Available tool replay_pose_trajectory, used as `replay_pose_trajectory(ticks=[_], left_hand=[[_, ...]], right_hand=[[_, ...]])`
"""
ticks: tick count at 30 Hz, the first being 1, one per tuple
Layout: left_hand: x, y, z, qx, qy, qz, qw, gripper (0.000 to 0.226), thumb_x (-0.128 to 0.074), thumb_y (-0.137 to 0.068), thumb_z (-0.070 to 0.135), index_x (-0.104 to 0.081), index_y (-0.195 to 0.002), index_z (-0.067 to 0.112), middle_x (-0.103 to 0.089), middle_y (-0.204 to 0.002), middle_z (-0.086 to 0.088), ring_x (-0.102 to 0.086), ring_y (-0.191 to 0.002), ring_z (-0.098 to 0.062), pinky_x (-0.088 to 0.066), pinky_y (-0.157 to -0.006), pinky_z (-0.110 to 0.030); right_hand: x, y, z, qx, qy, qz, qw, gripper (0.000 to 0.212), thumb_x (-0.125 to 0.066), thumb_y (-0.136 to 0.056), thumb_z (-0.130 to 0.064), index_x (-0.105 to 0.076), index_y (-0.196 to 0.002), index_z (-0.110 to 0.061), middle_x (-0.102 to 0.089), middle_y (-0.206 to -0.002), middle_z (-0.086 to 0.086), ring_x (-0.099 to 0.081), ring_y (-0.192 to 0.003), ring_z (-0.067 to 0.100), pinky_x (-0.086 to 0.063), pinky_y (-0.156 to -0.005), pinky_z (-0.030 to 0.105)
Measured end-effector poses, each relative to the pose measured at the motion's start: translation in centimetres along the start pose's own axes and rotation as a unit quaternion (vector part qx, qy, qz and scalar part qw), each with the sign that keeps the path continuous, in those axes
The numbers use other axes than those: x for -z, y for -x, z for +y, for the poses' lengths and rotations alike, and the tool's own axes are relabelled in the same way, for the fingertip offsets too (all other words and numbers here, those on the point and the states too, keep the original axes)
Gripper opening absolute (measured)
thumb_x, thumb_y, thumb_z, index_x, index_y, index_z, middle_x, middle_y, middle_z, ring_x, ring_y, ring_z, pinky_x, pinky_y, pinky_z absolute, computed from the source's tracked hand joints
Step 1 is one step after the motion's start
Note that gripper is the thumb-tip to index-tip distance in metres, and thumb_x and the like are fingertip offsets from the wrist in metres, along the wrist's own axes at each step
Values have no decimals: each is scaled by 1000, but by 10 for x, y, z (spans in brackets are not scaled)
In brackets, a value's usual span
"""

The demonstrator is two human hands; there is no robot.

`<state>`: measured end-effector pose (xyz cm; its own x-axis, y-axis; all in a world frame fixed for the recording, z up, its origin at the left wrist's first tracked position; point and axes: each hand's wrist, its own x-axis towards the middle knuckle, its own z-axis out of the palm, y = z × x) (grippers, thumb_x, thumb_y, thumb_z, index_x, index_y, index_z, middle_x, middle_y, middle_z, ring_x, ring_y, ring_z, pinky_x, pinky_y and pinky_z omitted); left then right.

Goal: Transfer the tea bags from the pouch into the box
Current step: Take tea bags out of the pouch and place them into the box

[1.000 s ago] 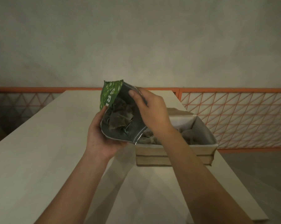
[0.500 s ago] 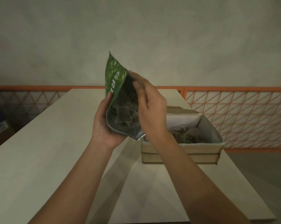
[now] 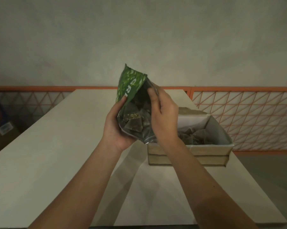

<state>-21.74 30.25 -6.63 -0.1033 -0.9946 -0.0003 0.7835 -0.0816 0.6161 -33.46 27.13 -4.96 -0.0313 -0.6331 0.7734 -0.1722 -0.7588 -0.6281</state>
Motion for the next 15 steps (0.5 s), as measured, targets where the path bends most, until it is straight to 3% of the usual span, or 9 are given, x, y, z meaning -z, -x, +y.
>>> replay_pose_trajectory(ticks=[3,6,8,10,12,13,15], left_hand=[[4,2,-2,9,13,3,1000,49,-48,-98,49,-68,-128,16,-65,-130,-11,-64,-113,-31,-54,-96,-42],[7,3,-2,13,25,19,999,54,-51,-94,53,-64,-136,20,-59,-143,-12,-55,-132,-31,-46,-107,-44],[9,3,-2,4,23,28,999,55,-50,-94,53,-63,-136,20,-56,-146,-11,-50,-137,-31,-45,-105,-43],[12,3,-2,-5,24,40,999,56,-49,-95,53,-64,-136,18,-55,-147,-12,-48,-139,-31,-41,-109,-44],[14,3,-2,-8,19,48,999,57,-48,-95,54,-63,-136,17,-53,-148,-12,-46,-140,-32,-33,-115,-45],[14,4,-2,-8,16,51,999,56,-48,-95,54,-65,-133,17,-55,-146,-13,-50,-136,-32,-34,-114,-45],[13,5,-4,-7,12,50,999,52,-46,-95,53,-73,-119,15,-63,-134,-14,-61,-117,-32,-43,-102,-42]], right_hand=[[6,1,0,20,33,-23,999,24,-50,-101,-21,-64,-116,-10,-62,-105,1,-53,-93,0,-41,-75,12],[14,7,-5,3,-3,-47,999,35,-57,-97,-20,-50,-131,-14,-51,-124,1,-49,-110,-6,-40,-84,3],[19,15,-6,5,-17,-41,999,36,-65,-90,-12,-48,-121,-6,-43,-125,2,-43,-115,-10,-39,-86,3],[21,23,-4,18,46,-51,997,27,-70,-85,-12,-54,-107,-9,-41,-126,5,-41,-118,-7,-39,-89,4],[22,28,-2,15,173,-88,981,20,-71,-83,-22,-62,-101,-18,-41,-130,5,-46,-120,13,-47,-95,25],[21,29,-2,-8,251,-118,961,22,-70,-83,-28,-65,-104,-22,-40,-132,5,-46,-120,21,-46,-98,38],[19,30,-4,-66,371,-169,911,32,-66,-84,-39,-64,-115,-29,-34,-137,5,-41,-122,28,-40,-101,51]])
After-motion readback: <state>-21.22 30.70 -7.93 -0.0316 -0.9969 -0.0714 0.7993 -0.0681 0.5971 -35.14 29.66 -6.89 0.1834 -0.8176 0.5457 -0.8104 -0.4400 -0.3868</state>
